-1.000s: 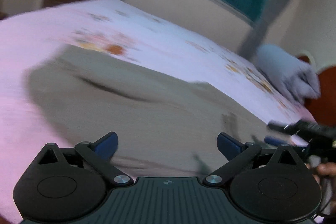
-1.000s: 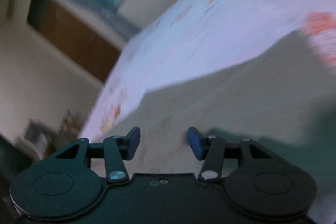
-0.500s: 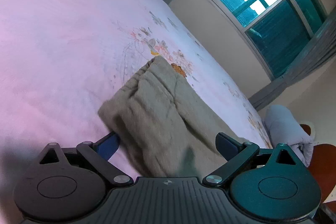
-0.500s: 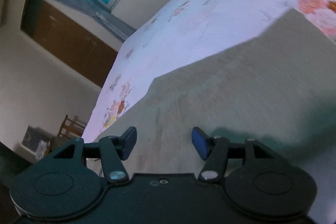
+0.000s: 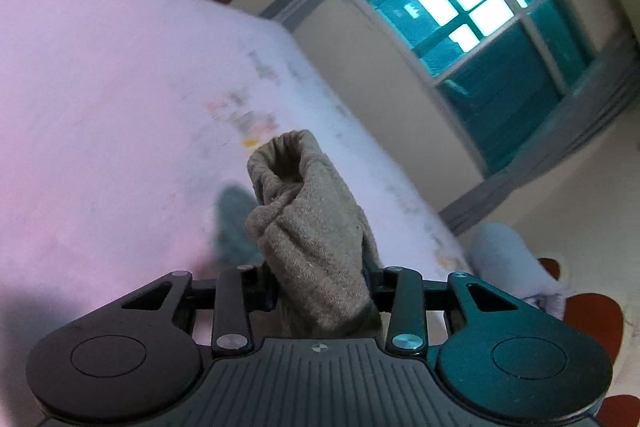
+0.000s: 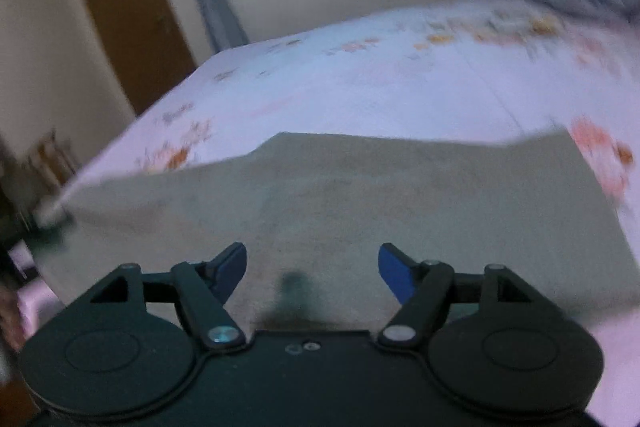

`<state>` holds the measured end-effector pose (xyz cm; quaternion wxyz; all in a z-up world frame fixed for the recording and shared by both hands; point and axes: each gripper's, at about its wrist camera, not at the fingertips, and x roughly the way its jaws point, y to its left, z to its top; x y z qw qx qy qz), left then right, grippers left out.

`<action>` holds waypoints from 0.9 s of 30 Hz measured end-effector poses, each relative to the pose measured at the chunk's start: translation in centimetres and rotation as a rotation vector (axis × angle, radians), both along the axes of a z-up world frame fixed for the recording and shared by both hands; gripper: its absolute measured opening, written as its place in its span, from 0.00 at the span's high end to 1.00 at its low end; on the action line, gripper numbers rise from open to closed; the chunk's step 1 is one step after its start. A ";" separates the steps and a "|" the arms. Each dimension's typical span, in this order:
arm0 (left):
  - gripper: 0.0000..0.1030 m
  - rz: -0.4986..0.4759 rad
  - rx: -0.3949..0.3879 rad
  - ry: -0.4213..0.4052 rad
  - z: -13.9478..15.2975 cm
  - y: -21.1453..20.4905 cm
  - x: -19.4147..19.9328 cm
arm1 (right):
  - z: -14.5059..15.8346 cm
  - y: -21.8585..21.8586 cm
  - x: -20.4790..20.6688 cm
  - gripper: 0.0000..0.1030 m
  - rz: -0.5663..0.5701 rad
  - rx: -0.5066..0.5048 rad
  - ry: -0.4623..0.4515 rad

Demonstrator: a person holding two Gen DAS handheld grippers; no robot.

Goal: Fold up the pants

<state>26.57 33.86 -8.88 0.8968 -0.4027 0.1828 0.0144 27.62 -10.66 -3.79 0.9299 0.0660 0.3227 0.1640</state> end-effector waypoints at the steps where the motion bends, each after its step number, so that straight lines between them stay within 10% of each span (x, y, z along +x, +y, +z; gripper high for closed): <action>1: 0.64 -0.008 0.003 -0.011 0.7 -0.2 0.1 | -0.5 1.2 0.1 0.36 0.011 -0.078 -0.008; 5: 0.64 -0.036 0.040 -0.036 2.7 -1.3 0.5 | -4.4 4.7 0.8 0.28 0.052 -0.339 -0.002; 10: 0.64 -0.043 0.089 -0.035 5.3 -2.1 -1.6 | -4.2 5.0 0.8 0.30 0.036 -0.344 -0.005; 17: 0.64 -0.153 0.219 -0.127 11.8 -8.8 -2.0 | 1.0 -5.9 -1.9 0.16 -0.116 0.064 -0.108; 27: 0.64 -0.544 0.329 -0.132 14.0 -33.4 6.0 | -0.1 -22.1 -3.8 0.17 -0.411 0.318 -0.069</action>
